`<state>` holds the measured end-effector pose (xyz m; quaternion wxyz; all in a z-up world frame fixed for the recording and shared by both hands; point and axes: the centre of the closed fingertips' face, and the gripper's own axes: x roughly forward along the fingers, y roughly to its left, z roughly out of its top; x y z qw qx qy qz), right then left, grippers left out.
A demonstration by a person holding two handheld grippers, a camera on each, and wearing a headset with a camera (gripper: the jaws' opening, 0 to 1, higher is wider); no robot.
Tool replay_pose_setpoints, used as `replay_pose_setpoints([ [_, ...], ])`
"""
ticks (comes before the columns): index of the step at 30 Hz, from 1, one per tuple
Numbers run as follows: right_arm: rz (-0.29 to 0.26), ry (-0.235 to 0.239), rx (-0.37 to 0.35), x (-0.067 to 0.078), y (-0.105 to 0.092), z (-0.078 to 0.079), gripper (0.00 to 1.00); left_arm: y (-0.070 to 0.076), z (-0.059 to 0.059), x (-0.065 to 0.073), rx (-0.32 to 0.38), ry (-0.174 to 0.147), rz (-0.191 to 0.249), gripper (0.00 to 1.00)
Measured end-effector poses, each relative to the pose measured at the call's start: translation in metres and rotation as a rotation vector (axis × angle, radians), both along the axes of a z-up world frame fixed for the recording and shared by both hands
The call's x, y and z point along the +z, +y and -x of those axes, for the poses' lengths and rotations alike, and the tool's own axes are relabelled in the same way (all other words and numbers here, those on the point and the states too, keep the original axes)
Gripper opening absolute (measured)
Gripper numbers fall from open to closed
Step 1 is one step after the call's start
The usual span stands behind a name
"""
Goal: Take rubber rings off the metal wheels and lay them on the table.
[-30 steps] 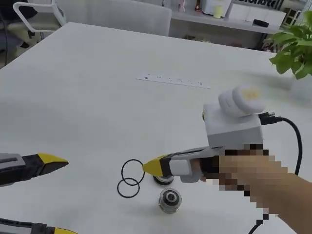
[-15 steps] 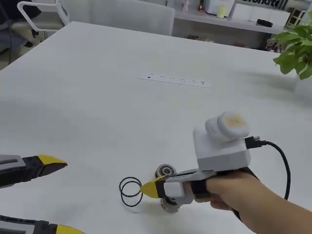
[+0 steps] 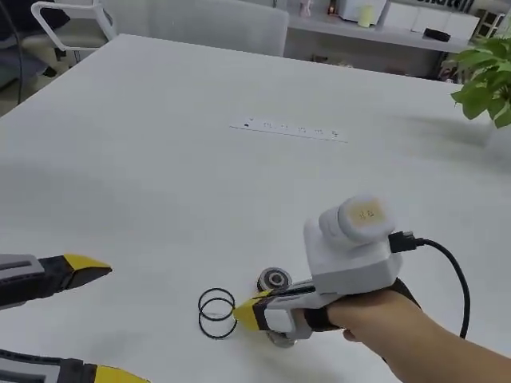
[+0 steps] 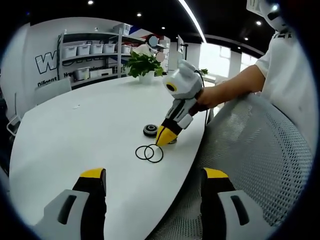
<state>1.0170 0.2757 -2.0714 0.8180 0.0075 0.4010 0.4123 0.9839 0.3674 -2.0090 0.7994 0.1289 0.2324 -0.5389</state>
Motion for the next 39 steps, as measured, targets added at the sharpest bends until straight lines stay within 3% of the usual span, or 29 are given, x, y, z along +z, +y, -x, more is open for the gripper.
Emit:
replay_pose_setpoints([
  [10, 0.02, -0.009, -0.018, 0.0, -0.008, -0.005, 0.01, 0.0, 0.0, 0.0, 0.005, 0.005, 0.002, 0.74],
  [21, 0.004, -0.063, -0.02, 0.017, -0.013, -0.012, 0.06, 0.0, 0.001, -0.002, 0.003, 0.015, -0.003, 0.74],
  [31, -0.061, -0.134, -0.045, 0.043, -0.021, -0.027, 0.12, 0.0, 0.003, -0.004, -0.011, 0.018, -0.02, 0.75],
  [35, -0.121, -0.162, -0.064, 0.06, -0.03, -0.032, 0.14, -0.004, 0.006, 0.001, -0.053, 0.002, -0.022, 0.76],
  [39, -0.14, -0.196, -0.074, 0.072, -0.039, -0.034, 0.15, -0.007, 0.006, 0.004, -0.092, -0.016, -0.048, 0.78],
])
